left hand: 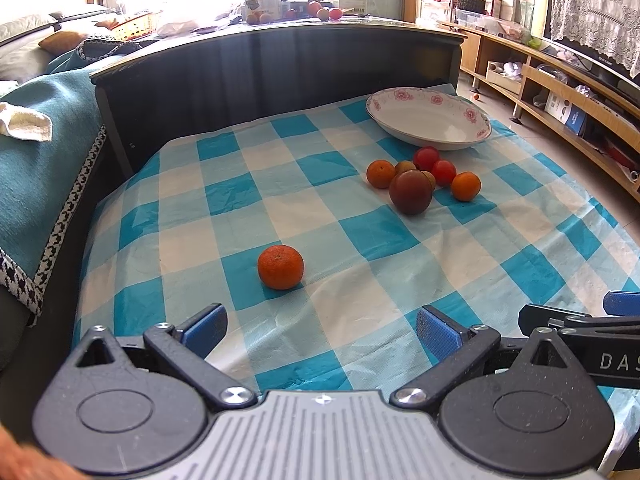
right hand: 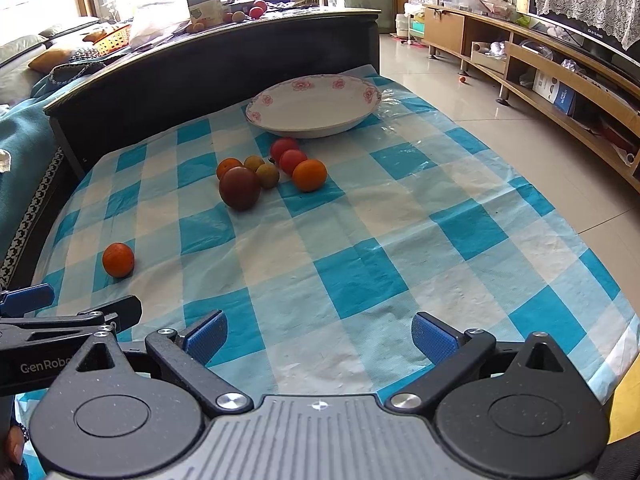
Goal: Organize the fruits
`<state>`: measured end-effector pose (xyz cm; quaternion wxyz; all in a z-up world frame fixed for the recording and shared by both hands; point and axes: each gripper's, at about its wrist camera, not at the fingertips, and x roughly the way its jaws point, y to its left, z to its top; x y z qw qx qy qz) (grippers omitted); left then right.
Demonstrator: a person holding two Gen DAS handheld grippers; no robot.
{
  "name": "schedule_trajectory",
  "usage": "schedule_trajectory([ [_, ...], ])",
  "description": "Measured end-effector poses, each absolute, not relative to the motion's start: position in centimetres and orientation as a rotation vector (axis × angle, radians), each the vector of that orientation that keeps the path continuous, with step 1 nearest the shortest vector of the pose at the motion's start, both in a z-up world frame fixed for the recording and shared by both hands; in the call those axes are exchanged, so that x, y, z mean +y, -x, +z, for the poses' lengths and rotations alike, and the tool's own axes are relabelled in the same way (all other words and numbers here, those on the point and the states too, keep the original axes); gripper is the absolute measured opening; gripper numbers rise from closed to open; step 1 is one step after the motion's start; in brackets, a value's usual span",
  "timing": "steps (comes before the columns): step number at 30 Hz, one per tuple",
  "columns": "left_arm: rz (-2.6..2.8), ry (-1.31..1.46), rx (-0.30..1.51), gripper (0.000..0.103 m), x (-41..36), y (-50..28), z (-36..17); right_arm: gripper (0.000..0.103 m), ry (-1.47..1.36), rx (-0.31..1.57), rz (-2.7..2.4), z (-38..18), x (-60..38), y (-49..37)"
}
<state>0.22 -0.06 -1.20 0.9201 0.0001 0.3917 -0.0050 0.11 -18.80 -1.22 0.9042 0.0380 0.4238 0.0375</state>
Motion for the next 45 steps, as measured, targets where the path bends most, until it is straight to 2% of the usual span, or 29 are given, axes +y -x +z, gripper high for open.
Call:
schedule_trajectory([
  [45,-0.01,-0.016,0.801,0.103,-0.11,-0.27,-0.98,0.094,-0.084,0.884,0.083,-1.4,-18.57,-0.3],
])
